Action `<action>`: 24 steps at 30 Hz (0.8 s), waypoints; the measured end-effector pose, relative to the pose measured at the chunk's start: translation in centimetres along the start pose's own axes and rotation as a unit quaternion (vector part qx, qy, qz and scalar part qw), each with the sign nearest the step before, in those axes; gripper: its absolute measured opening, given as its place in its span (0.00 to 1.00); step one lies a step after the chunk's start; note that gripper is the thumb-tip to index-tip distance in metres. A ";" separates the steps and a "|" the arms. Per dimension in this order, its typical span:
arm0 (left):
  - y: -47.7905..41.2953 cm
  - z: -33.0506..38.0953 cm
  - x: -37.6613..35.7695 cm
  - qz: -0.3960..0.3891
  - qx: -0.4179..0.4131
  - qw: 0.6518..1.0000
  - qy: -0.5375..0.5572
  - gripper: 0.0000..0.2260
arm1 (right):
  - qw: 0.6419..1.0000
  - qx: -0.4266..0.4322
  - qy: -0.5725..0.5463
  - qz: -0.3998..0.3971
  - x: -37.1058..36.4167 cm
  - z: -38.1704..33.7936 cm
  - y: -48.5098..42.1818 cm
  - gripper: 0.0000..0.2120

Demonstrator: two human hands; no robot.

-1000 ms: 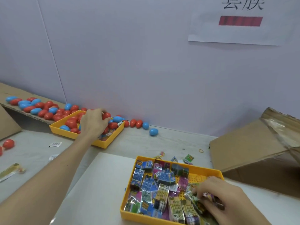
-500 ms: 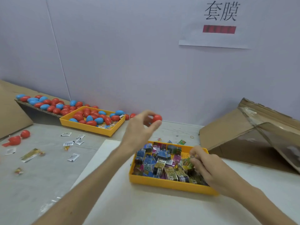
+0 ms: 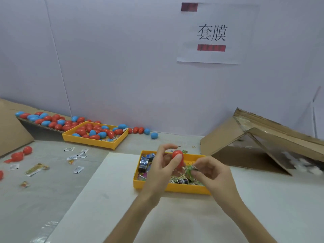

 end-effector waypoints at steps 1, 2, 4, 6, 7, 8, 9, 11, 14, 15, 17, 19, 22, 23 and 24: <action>0.1 -0.1 0.0 0.001 -0.007 1.000 0.000 0.08 | 1.000 -0.008 -0.018 0.002 0.0 -0.1 0.2 0.14; 0.2 -0.1 0.0 0.001 -0.013 1.000 -0.003 0.08 | 0.999 -0.014 -0.032 0.005 0.0 -0.2 0.4 0.13; 0.3 -0.3 0.0 -0.002 -0.012 1.000 -0.010 0.09 | 0.998 -0.027 -0.049 0.012 0.2 -0.3 0.6 0.09; 0.3 -0.4 -0.1 -0.010 0.002 1.000 0.006 0.09 | 0.998 -0.034 -0.056 0.018 0.4 -0.3 0.7 0.05; 0.4 -0.5 -0.2 -0.014 0.013 1.000 0.018 0.09 | 0.998 -0.034 -0.052 0.020 0.5 -0.3 0.7 0.03; 0.5 -0.5 -0.3 -0.018 0.025 0.999 0.030 0.10 | 0.998 -0.031 -0.047 0.022 0.6 -0.4 0.7 0.02; 0.6 -0.6 -0.5 -0.020 0.036 0.998 0.038 0.11 | 0.998 -0.030 -0.042 0.025 0.6 -0.5 0.7 0.03; 0.7 -0.8 -0.7 -0.024 0.057 0.998 0.034 0.13 | 0.998 -0.036 -0.043 0.028 0.8 -0.5 0.7 0.05; 0.9 -1.2 -1.0 -0.033 0.077 0.996 0.026 0.13 | 0.997 -0.051 -0.056 0.024 0.8 -0.2 0.6 0.07; 1.0 -1.4 -1.1 -0.036 0.080 0.996 0.034 0.12 | 0.997 -0.054 -0.058 0.020 0.8 -0.1 0.6 0.06; 1.1 -1.5 -1.1 -0.042 0.088 0.994 0.058 0.08 | 0.996 -0.057 -0.062 0.012 0.8 0.0 0.6 0.06; 1.0 -1.6 -0.9 -0.040 0.099 0.991 0.084 0.08 | 0.996 -0.060 -0.069 0.010 0.7 0.0 0.7 0.06; 0.8 -1.5 -0.6 -0.029 0.105 0.986 0.122 0.11 | 0.995 -0.069 -0.072 0.020 0.8 0.2 0.6 0.04; 0.8 -1.5 -0.5 -0.028 0.104 0.985 0.135 0.11 | 0.994 -0.075 -0.076 0.028 0.8 0.3 0.5 0.04; 0.8 -1.4 -0.5 -0.029 0.100 0.984 0.142 0.11 | 0.993 -0.079 -0.079 0.035 0.8 0.3 0.5 0.06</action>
Point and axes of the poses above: each hand's wrist, its own y-axis away from the middle knuckle, its own x-axis out of the back of the hand, z = x × y, the point moved 1 cm from there along -y, towards the middle knuckle, and after that the axes turned 4 degrees about y, right-handed, at the moved point
